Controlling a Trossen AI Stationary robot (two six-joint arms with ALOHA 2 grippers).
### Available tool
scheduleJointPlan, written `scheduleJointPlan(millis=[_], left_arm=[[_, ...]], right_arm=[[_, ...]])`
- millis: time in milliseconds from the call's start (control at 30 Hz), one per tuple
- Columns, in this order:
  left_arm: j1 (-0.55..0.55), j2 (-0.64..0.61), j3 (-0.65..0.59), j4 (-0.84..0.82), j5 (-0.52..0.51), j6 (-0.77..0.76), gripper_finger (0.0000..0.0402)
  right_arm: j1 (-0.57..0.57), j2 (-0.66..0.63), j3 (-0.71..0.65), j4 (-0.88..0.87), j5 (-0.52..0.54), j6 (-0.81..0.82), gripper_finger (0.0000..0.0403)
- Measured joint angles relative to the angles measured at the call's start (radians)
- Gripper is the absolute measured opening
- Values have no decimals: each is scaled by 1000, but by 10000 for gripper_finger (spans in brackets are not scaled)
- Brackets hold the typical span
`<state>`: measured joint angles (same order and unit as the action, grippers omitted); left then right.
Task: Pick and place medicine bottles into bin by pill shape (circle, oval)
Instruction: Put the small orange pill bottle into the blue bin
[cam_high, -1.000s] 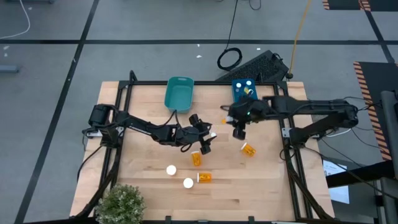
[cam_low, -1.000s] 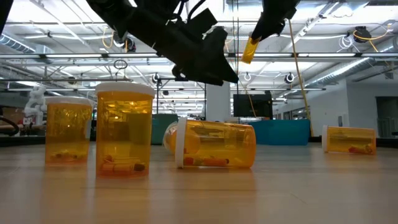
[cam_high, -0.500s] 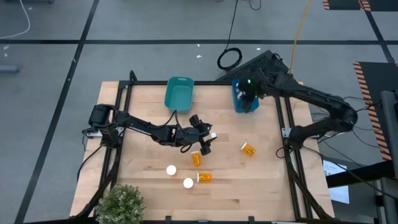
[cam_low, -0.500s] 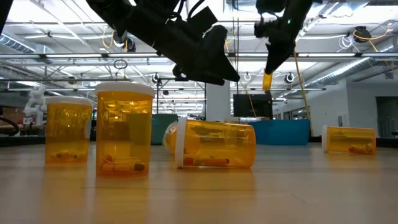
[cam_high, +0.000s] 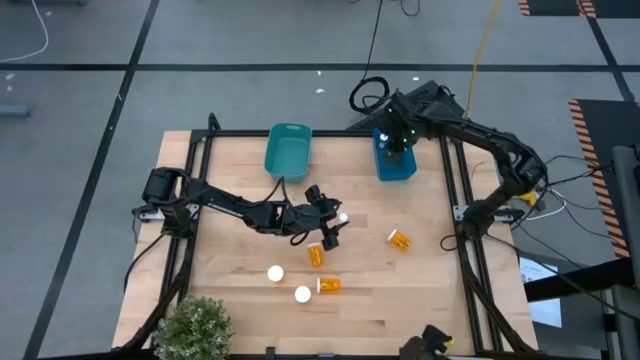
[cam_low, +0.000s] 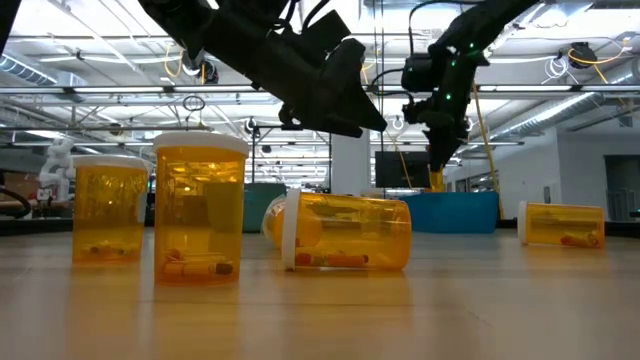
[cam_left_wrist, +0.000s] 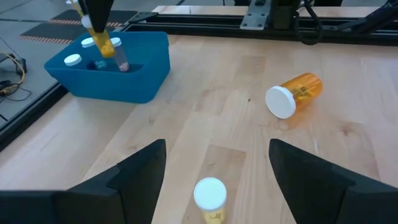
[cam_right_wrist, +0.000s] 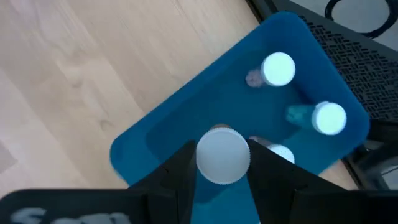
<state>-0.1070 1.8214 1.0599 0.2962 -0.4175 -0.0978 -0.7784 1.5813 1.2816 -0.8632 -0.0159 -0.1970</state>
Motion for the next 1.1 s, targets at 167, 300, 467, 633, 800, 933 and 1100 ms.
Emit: scheduleJointPlan(millis=[167,300,467,633,800,933,1100], left_arm=[[0,0,0,-3,1,0,289],[0,0,0,-3,1,0,289],[0,0,0,-3,1,0,289],[-8,0,0,-7,1,2,289],[-9,0,0,-7,1,2,289],[-9,0,0,-7,1,3,289],[-9,0,0,-3,1,4,289]], right_arm=[[-8,45,0,45,-13,0,117],[-8,68,0,66,-12,0,116],[-10,90,-23,104,3,9,119],[-15,90,-88,171,15,27,119],[-22,90,-121,216,14,27,120],[-32,90,-132,242,14,21,120],[-34,90,-162,276,12,17,120]])
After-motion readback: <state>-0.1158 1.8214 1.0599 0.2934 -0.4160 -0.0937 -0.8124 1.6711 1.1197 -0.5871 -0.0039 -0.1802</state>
